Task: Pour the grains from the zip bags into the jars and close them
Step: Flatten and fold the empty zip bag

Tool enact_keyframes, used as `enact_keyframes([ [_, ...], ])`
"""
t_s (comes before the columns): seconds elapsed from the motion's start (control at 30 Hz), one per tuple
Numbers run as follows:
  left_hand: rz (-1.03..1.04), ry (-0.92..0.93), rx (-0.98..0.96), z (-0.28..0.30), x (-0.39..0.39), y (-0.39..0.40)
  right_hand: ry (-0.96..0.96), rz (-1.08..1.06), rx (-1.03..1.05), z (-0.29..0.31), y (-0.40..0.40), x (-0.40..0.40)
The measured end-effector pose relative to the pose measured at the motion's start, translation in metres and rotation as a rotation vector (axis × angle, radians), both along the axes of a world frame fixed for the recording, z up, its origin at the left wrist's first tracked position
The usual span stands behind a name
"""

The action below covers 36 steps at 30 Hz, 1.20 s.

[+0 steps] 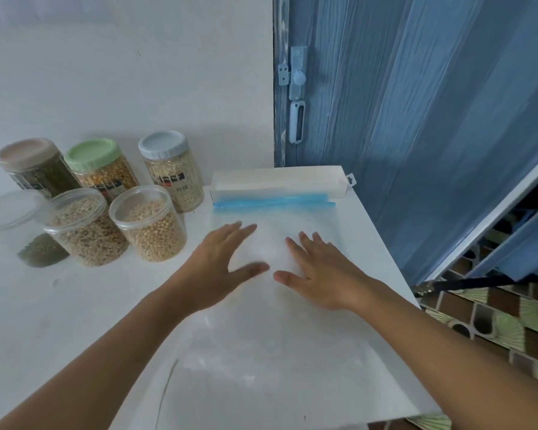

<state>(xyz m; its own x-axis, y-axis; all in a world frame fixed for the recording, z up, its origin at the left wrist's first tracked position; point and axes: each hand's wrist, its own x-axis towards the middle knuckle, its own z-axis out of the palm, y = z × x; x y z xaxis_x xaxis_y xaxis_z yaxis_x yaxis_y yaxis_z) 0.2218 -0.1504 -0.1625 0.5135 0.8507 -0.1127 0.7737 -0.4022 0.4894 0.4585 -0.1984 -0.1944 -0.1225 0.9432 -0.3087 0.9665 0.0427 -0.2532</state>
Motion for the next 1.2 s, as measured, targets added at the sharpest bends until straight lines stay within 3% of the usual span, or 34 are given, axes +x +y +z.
enact_keyframes([
  [0.1,-0.170,0.234,-0.088,-0.013,-0.007,-0.022,-0.031,0.010,0.041,-0.021,-0.009,0.004],
  [0.23,-0.212,0.377,-0.020,-0.046,-0.015,-0.024,-0.059,0.007,0.150,-0.035,-0.012,0.001],
  [0.37,-0.216,0.422,0.130,-0.063,-0.013,-0.026,0.034,-0.020,0.154,-0.033,-0.013,0.001],
  [0.5,-0.215,0.423,0.153,-0.065,-0.012,-0.030,0.074,0.023,0.193,-0.006,-0.030,0.002],
  [0.6,-0.212,0.414,0.155,-0.066,-0.013,-0.029,0.135,0.107,0.110,0.017,-0.048,-0.004],
  [0.7,-0.205,0.413,0.160,-0.068,-0.014,-0.029,0.090,0.175,0.025,0.002,-0.068,-0.012],
  [0.83,-0.184,0.382,0.152,-0.068,-0.012,-0.031,0.001,0.175,0.098,-0.030,-0.077,-0.010],
  [0.97,-0.160,0.279,0.093,-0.064,-0.014,-0.032,-0.032,0.193,0.109,-0.033,-0.075,-0.011],
  [1.07,0.013,-0.070,-0.041,-0.050,-0.016,-0.035,-0.040,0.195,0.115,-0.033,-0.075,-0.009],
  [1.13,0.033,-0.251,0.105,-0.037,-0.022,-0.044,-0.040,0.190,0.126,-0.033,-0.074,-0.008],
  [1.2,-0.142,-0.284,0.339,-0.025,-0.029,-0.062,-0.051,0.183,0.124,-0.033,-0.075,-0.008],
])
